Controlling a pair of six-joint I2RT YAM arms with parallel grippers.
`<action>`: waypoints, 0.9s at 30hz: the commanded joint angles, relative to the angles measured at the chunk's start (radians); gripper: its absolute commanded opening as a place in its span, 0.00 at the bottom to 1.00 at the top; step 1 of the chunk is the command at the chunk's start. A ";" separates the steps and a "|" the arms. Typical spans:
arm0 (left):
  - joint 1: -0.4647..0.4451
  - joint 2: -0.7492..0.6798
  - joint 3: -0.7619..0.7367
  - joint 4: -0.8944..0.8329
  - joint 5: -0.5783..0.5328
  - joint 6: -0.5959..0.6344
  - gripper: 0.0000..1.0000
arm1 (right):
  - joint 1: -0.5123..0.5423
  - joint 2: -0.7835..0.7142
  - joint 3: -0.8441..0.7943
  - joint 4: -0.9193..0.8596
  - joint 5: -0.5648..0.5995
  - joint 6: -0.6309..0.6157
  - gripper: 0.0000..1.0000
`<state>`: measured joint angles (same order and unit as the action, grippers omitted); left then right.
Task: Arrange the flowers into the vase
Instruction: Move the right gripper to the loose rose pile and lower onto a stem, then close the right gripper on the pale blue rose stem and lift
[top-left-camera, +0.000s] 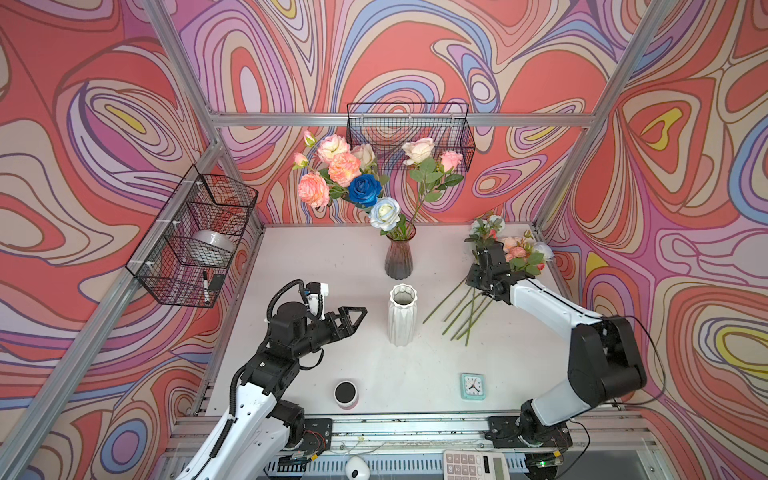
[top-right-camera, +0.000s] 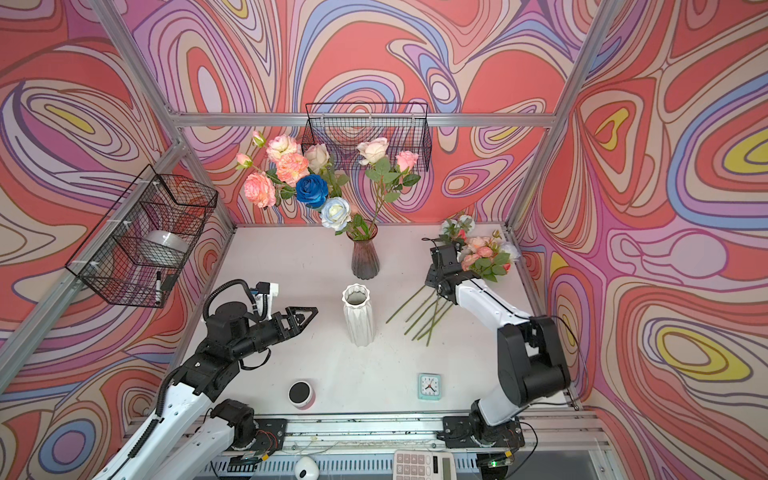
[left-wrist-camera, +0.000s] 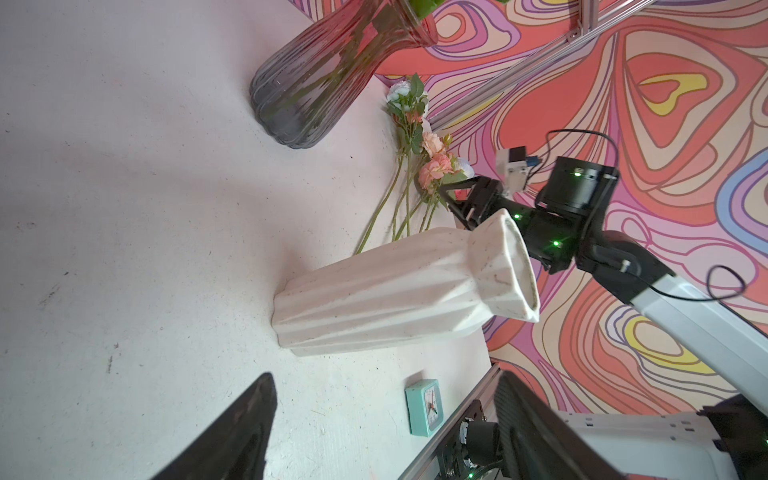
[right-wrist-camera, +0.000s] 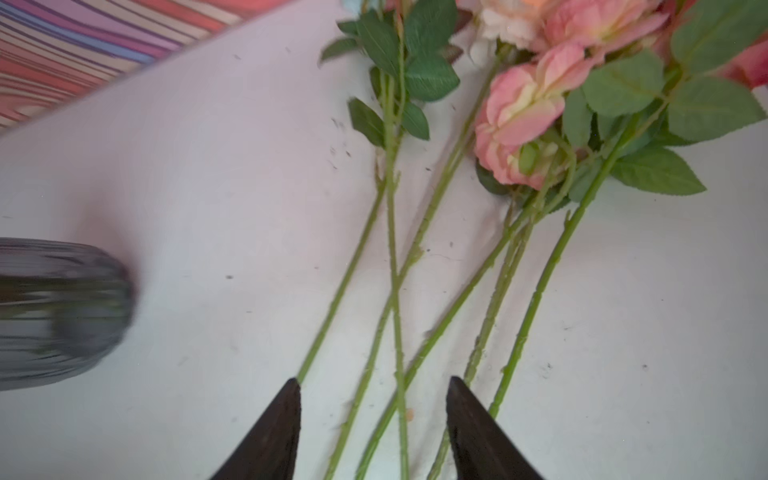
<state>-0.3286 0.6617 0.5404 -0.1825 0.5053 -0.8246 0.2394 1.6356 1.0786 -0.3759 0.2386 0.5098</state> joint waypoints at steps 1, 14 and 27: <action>-0.005 -0.010 -0.015 0.029 0.014 -0.015 0.84 | -0.025 0.087 0.073 -0.021 -0.004 -0.008 0.50; -0.006 0.006 -0.065 0.052 0.021 -0.021 0.84 | -0.058 0.345 0.261 -0.058 0.015 -0.040 0.30; -0.006 -0.007 -0.056 0.025 0.006 -0.013 0.84 | -0.065 0.319 0.233 0.023 0.019 -0.081 0.00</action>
<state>-0.3286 0.6624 0.4824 -0.1604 0.5156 -0.8352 0.1780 2.0174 1.3434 -0.4023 0.2443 0.4500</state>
